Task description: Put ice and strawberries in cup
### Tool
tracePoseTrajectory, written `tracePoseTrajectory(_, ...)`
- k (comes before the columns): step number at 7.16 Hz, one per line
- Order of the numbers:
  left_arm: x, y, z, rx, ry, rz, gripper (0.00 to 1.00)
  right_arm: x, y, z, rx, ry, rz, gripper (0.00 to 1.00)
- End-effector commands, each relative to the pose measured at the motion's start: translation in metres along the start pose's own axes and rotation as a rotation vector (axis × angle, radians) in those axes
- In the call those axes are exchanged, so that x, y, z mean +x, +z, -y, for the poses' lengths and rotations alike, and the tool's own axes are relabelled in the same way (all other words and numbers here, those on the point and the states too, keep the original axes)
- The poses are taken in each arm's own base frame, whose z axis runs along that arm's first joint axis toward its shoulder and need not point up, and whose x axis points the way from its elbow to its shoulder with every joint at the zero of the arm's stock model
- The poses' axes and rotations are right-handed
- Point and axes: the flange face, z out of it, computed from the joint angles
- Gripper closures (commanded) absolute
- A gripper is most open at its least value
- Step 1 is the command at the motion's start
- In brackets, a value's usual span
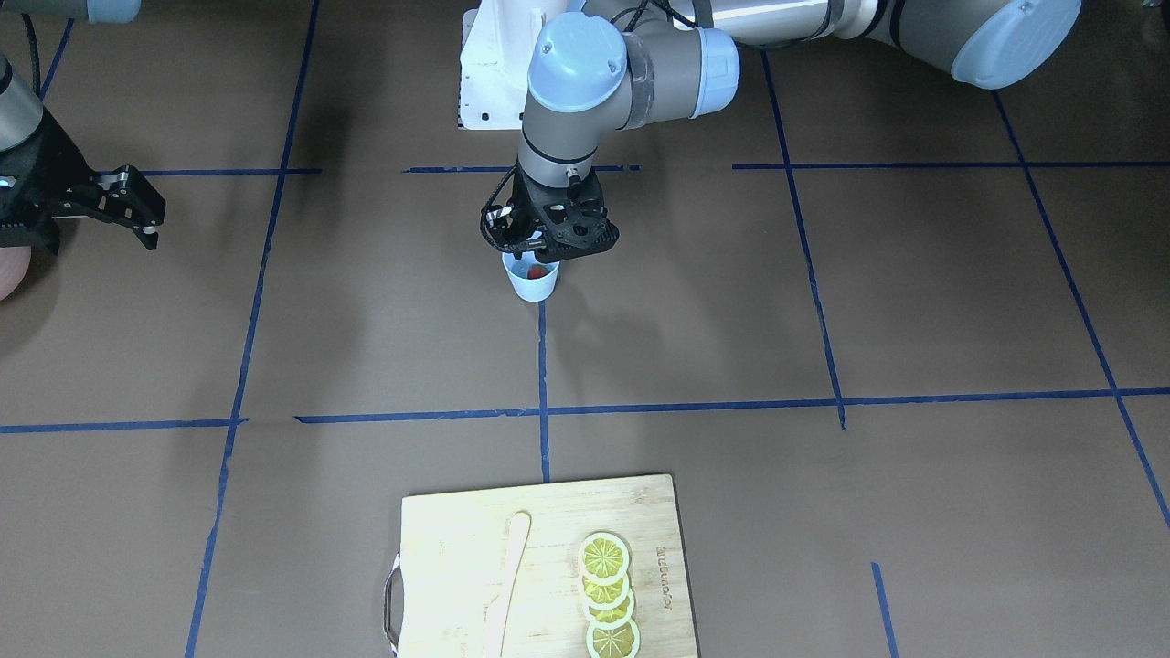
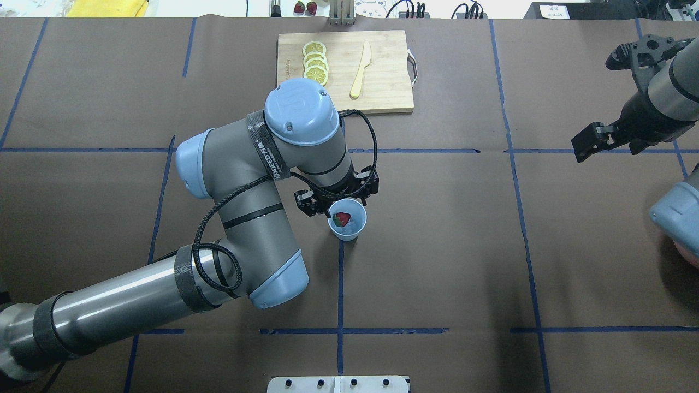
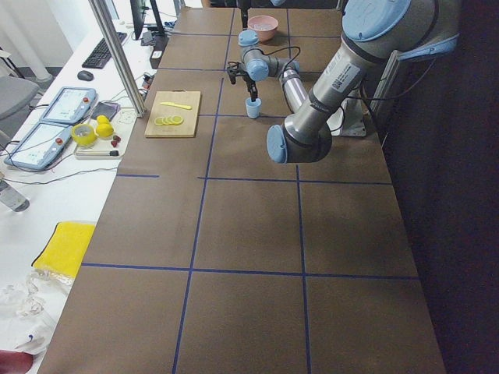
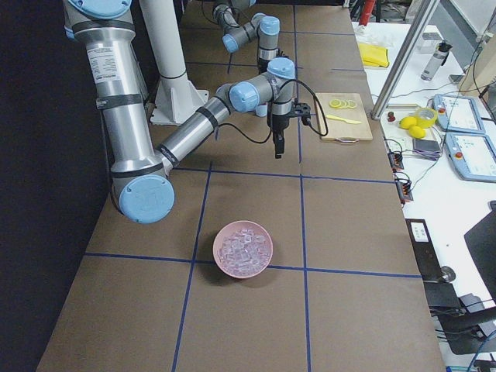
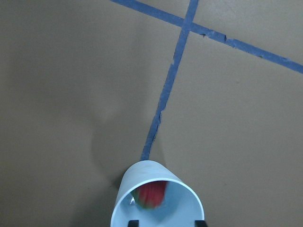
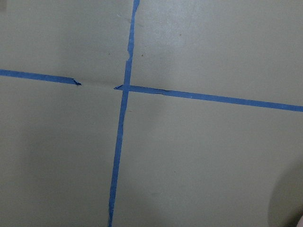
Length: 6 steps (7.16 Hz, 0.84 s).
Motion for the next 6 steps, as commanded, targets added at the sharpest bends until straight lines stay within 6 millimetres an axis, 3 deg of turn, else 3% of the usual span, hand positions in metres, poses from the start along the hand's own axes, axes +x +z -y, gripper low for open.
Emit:
tracePoseTrajectory(1,-0.013,-0.014,-0.005,-0.004,0.011,0.008,0.00,0.007,-0.002,0.003,0.004,0.009,-0.003,0.00)
tracePoseTrajectory(3,-0.076,-0.054,0.030,0.043,0.138,0.083,0.00,0.025,-0.003,0.011,0.006,0.008,-0.012,0.00)
tracePoseTrajectory(4,-0.112,-0.076,0.050,0.064,0.190,0.134,0.00,0.044,-0.001,0.015,-0.010,0.007,-0.006,0.00)
tracePoseTrajectory(6,-0.177,-0.116,0.105,0.107,0.294,0.214,0.00,0.119,0.003,0.039,-0.042,-0.019,0.014,0.00)
